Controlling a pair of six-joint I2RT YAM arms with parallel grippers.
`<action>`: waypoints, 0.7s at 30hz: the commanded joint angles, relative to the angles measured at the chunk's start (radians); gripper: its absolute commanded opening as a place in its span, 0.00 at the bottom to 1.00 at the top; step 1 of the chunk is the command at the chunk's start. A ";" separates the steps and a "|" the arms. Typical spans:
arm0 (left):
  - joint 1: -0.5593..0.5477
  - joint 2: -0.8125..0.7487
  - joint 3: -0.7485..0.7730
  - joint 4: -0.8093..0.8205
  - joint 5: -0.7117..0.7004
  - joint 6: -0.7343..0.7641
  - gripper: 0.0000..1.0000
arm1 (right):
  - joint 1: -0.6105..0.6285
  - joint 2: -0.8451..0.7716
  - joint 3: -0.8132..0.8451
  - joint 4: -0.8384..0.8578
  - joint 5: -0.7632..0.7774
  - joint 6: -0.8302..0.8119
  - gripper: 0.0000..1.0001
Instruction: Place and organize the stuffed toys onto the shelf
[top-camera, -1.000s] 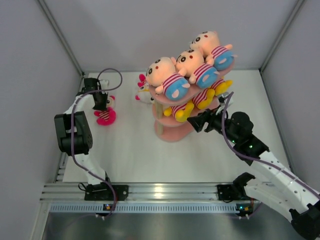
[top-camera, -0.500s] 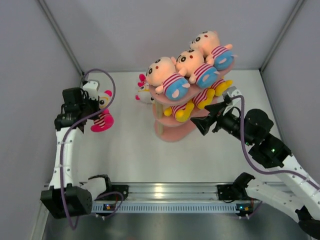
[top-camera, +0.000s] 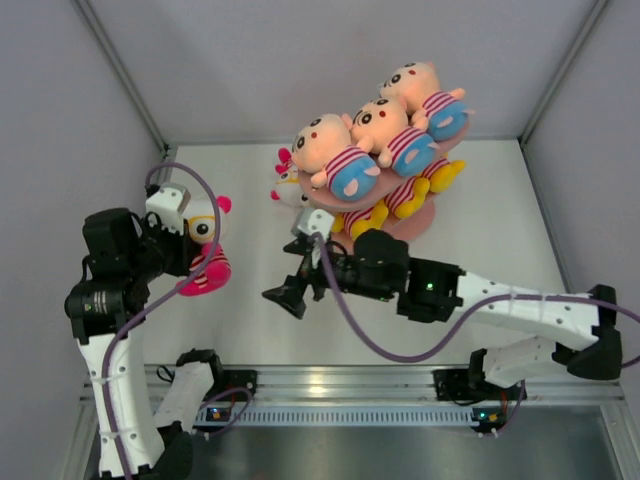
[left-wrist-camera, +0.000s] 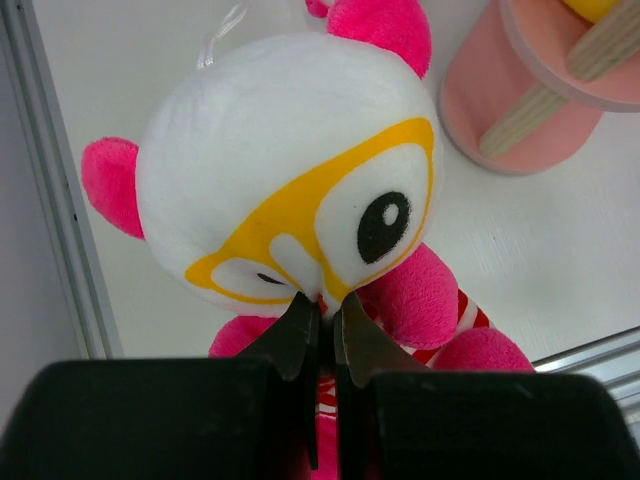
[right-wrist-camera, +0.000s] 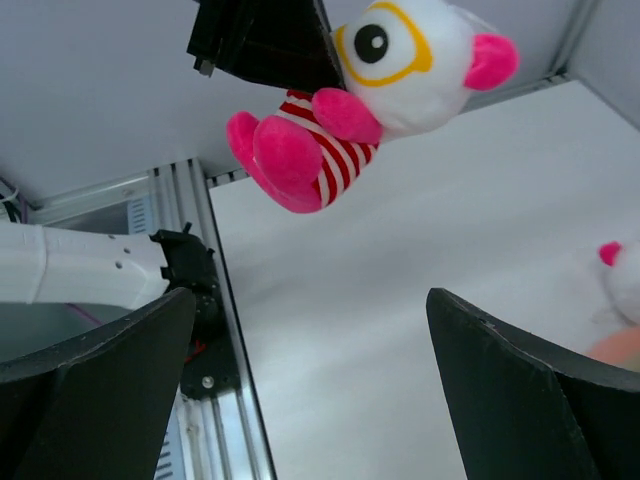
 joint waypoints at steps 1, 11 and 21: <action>0.000 -0.032 0.046 -0.100 0.023 -0.013 0.00 | 0.049 0.130 0.095 0.172 0.052 0.067 0.99; 0.000 -0.070 0.046 -0.118 0.026 -0.039 0.00 | 0.071 0.388 0.198 0.332 0.057 0.213 0.95; -0.005 -0.084 0.020 -0.123 0.056 -0.029 0.10 | 0.071 0.413 0.158 0.343 0.077 0.243 0.00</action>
